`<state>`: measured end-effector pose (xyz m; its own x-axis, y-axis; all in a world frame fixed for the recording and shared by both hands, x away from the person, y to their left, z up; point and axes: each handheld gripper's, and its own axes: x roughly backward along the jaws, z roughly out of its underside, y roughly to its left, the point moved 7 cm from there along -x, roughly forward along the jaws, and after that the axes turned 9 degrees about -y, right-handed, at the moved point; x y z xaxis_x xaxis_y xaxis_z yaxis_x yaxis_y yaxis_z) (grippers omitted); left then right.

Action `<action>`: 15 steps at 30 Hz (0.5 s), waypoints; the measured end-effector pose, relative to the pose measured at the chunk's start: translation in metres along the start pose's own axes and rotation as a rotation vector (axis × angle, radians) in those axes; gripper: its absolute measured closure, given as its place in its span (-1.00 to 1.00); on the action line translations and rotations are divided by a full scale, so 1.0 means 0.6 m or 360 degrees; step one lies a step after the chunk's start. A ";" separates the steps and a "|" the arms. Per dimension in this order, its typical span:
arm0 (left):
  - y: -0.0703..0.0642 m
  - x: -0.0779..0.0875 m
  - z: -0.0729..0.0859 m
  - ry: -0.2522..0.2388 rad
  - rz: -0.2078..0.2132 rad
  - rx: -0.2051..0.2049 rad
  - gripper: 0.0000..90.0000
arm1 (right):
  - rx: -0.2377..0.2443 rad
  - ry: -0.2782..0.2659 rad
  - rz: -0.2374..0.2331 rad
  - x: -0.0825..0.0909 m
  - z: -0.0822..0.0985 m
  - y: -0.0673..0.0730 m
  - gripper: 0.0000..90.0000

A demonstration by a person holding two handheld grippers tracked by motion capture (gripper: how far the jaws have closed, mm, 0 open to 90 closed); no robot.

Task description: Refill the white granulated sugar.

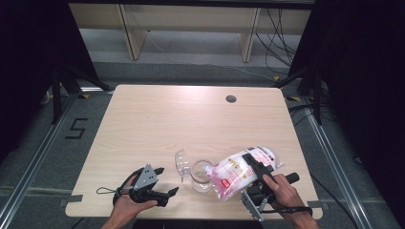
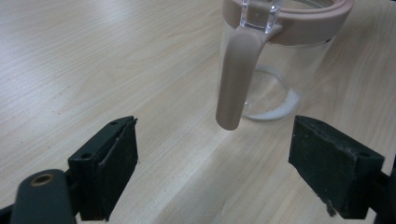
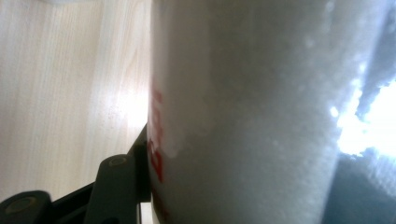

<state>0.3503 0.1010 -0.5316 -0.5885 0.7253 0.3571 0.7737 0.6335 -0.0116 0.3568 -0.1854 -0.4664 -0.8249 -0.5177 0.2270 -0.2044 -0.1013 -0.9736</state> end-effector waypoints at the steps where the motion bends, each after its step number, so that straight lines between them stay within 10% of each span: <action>1: -0.001 0.000 0.001 0.0002 -0.0002 0.0022 -0.66 | -0.0017 0.0013 0.0000 0.000 0.001 0.003 0.03; 15: -0.003 -0.001 0.002 0.0002 -0.0008 0.0044 -0.66 | 0.0095 0.0037 0.0003 -0.001 -0.001 -0.003 0.04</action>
<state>0.3490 0.1000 -0.5327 -0.5922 0.7216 0.3586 0.7637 0.6445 -0.0358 0.3573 -0.1843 -0.4649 -0.8376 -0.4979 0.2248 -0.1714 -0.1512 -0.9735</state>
